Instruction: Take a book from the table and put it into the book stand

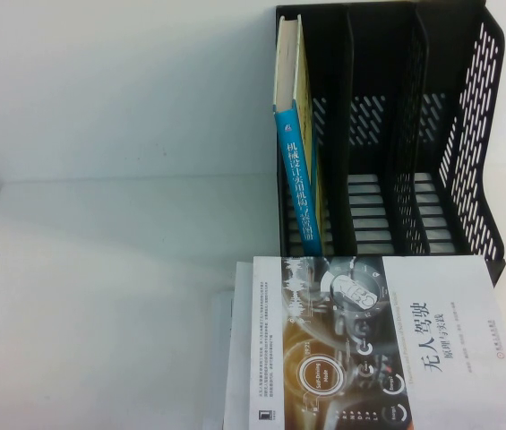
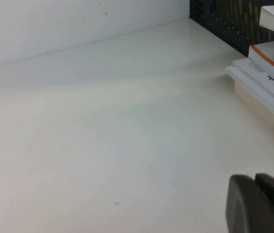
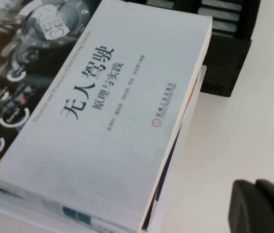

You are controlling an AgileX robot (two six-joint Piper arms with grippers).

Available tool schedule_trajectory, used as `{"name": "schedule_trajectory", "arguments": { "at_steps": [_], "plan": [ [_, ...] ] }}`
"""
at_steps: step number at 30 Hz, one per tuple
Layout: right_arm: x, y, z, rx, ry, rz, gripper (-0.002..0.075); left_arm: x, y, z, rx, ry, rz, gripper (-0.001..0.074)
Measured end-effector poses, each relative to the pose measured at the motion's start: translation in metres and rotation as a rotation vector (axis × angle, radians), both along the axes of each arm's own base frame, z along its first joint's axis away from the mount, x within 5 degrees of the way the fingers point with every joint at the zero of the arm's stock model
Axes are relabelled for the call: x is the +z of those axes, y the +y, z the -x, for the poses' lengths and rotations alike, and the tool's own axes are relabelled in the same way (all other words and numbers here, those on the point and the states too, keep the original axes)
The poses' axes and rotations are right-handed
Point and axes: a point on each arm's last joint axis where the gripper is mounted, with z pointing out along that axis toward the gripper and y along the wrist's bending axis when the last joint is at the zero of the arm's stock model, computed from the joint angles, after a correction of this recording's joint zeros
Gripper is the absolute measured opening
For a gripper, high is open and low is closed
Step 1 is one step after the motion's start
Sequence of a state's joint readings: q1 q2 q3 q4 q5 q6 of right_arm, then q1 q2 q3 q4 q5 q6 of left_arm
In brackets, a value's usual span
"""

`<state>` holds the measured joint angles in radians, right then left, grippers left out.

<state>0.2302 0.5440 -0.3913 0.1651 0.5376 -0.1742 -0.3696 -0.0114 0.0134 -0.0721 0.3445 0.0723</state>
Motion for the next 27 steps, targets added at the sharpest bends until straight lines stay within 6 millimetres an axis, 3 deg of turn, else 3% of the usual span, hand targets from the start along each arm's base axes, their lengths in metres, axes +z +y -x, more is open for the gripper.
{"name": "schedule_trajectory", "arguments": {
  "at_steps": [15,20,27],
  "plan": [
    [-0.001,-0.001,0.003,-0.002,-0.018,-0.004,-0.0002,0.000,0.000,0.000,0.000,0.002,0.004,-0.0002],
    [-0.018,-0.003,0.008,-0.016,-0.056,-0.013,-0.0002,0.000,0.000,0.000,0.000,0.002,0.004,-0.0002],
    [-0.040,-0.012,0.010,-0.026,-0.341,0.095,-0.0002,0.000,0.000,0.000,0.000,0.002,0.004,-0.0002]
  ]
}}
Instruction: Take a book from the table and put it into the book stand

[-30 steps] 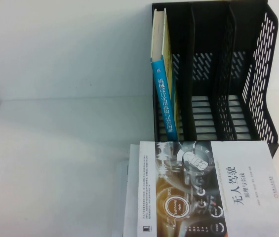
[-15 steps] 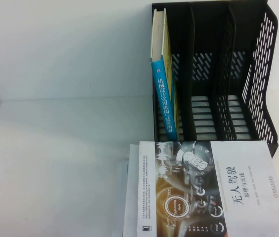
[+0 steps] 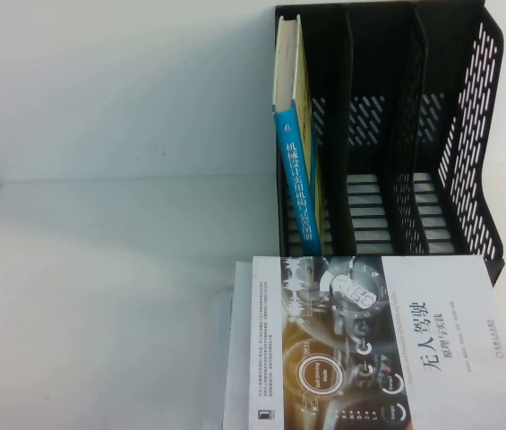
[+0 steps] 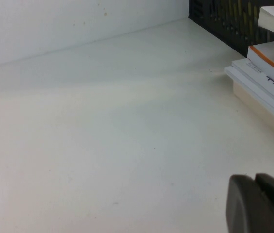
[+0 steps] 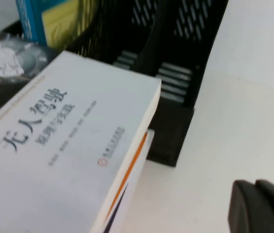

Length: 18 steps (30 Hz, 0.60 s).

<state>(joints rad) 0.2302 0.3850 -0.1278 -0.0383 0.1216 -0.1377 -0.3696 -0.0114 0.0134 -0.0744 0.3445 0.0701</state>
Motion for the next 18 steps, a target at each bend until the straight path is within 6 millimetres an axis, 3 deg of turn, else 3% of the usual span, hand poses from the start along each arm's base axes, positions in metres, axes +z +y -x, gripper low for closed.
{"name": "schedule_trajectory", "arguments": {
  "at_steps": [8,14,18],
  "plan": [
    [-0.011,-0.011,0.032,-0.058,-0.179,-0.051,-0.0002,0.000,0.000,0.000,0.000,0.000,0.000,-0.0002],
    [-0.023,-0.020,0.036,-0.203,-0.094,-0.011,-0.0002,0.000,0.000,0.000,0.000,0.000,0.000,-0.0002],
    [-0.041,-0.023,0.035,-0.272,-0.030,-0.013,-0.0002,0.000,0.000,0.000,0.000,0.001,0.002,-0.0002]
  ]
}}
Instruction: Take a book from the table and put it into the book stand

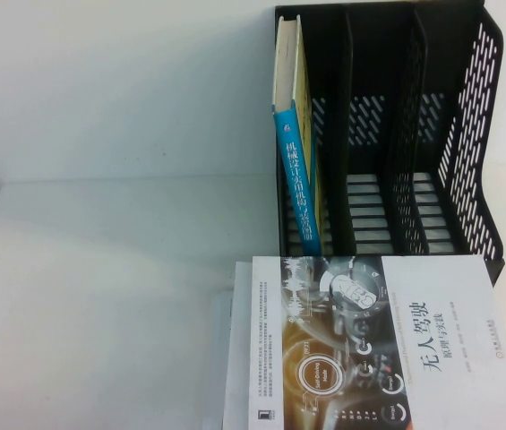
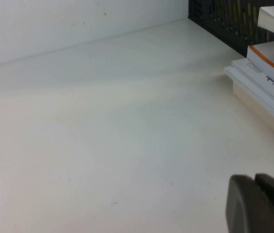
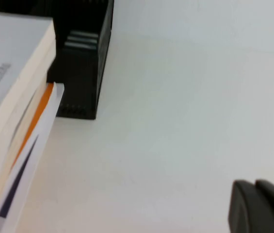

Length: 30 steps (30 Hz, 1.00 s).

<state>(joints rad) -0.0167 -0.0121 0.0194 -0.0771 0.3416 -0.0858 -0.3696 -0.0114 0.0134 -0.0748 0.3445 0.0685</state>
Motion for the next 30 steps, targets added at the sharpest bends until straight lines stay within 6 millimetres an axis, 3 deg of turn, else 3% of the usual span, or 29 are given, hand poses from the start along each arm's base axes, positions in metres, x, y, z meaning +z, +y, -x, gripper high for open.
{"name": "schedule_trajectory", "arguments": {
  "at_steps": [30],
  "plan": [
    [-0.0005,-0.0028,0.0004,-0.054,0.004,-0.015,-0.0003,0.0000,0.0000,0.0000,0.000,0.000,0.000,-0.0002]
  ]
}}
